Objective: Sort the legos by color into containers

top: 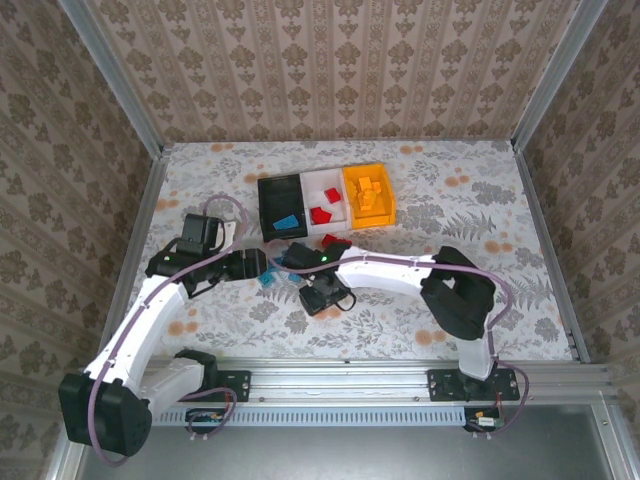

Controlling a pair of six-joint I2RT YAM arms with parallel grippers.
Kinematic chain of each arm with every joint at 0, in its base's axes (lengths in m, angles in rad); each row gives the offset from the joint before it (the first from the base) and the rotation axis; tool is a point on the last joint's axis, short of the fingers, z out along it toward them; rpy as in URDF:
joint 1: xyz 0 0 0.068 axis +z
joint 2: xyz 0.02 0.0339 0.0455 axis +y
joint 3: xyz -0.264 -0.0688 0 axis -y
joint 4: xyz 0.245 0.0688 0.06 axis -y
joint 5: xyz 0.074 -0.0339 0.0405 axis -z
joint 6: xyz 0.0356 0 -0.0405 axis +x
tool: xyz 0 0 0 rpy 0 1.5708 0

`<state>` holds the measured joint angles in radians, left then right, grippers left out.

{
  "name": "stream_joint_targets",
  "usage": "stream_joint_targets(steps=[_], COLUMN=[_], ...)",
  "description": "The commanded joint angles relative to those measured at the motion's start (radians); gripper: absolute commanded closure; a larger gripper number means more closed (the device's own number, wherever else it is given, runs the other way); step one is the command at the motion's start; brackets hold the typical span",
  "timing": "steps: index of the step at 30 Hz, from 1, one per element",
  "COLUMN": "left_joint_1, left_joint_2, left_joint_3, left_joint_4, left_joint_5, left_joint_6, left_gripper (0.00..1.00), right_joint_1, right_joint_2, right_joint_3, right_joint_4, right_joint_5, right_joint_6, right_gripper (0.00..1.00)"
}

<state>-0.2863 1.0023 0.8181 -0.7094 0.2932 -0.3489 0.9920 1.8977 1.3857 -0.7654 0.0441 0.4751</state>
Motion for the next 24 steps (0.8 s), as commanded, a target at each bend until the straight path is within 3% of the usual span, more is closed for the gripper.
stream_joint_targets(steps=[1, 7, 11, 24], left_joint_1=[0.007, 0.010, 0.010, 0.017], left_joint_2=[-0.027, -0.028, -0.028, -0.005], left_joint_3=[-0.016, -0.018, -0.024, -0.022], left_joint_4=[-0.001, 0.002, 0.002, -0.001], left_joint_5=[0.013, 0.020, 0.021, 0.044], left_joint_6=[-0.013, -0.012, -0.005, 0.012], left_gripper=[0.22, 0.22, 0.22, 0.21], right_joint_1=[-0.048, -0.185, -0.277, -0.411], right_joint_2=[-0.132, -0.255, -0.228, 0.251], right_joint_3=[-0.024, 0.023, 0.146, 0.702], right_joint_4=[-0.025, -0.026, -0.035, -0.095], right_joint_5=[0.003, -0.027, -0.036, -0.012], right_joint_6=[0.032, -0.007, -0.047, -0.101], right_gripper=[0.50, 0.50, 0.49, 0.49])
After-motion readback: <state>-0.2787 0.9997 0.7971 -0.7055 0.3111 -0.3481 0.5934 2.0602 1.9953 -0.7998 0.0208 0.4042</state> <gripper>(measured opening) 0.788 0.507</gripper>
